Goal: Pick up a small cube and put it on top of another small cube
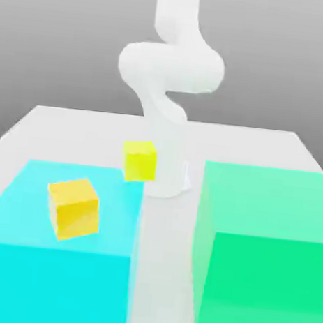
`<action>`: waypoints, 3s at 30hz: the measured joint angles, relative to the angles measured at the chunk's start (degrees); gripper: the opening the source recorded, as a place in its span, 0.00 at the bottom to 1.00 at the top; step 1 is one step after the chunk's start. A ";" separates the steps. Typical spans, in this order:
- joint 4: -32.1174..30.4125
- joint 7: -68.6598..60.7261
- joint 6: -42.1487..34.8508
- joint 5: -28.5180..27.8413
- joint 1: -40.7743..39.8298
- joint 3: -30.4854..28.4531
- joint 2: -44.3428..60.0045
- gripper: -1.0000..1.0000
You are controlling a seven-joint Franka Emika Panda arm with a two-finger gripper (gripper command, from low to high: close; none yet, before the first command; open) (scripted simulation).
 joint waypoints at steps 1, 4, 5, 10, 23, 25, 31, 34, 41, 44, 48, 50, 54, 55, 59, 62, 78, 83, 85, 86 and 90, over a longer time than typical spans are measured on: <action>-1.17 0.67 1.05 -0.82 -1.19 -0.06 1.45 0.50; -3.78 1.25 3.18 -3.39 -4.73 -1.55 5.71 0.50; -4.52 1.22 3.76 -4.24 -5.94 -2.27 7.11 0.50; -8.09 0.39 6.43 -7.95 -11.79 -6.60 14.04 0.50; -17.45 -6.85 13.85 -10.92 -24.42 -21.50 31.94 0.50; -19.06 -8.88 15.25 -9.83 -25.83 -23.86 34.78 0.50; -29.42 -6.87 23.33 -2.34 -24.76 -24.37 40.88 0.50; -33.05 -3.49 28.26 2.04 -23.41 -22.67 41.65 0.50; -32.45 -4.32 37.30 11.03 -25.34 -16.91 47.02 0.50; -31.45 -8.91 40.42 17.45 -30.65 -9.98 51.07 0.50; -30.54 -11.68 44.86 20.43 -38.62 -1.53 56.40 0.50; -30.40 -12.07 45.82 20.67 -40.03 -0.18 57.57 0.00; -30.40 -11.93 45.80 20.52 -40.04 -0.17 57.57 0.00; -30.34 -12.06 46.33 20.56 -40.80 0.53 58.16 0.00; -30.84 -10.05 43.42 18.63 -37.06 -3.39 54.62 0.00; -31.66 -6.30 40.33 13.84 -33.62 -7.98 50.64 0.00; -18.04 -1.07 19.28 2.87 -32.86 -11.36 39.03 0.00; -8.29 8.84 7.08 2.48 -27.59 -7.97 38.11 0.00; -5.27 13.48 2.85 2.23 -25.51 -6.47 37.72 0.00; -3.84 15.86 0.81 2.09 -25.02 -5.65 37.52 0.00; 1.74 25.48 -7.27 1.54 -20.98 -2.16 36.71 0.00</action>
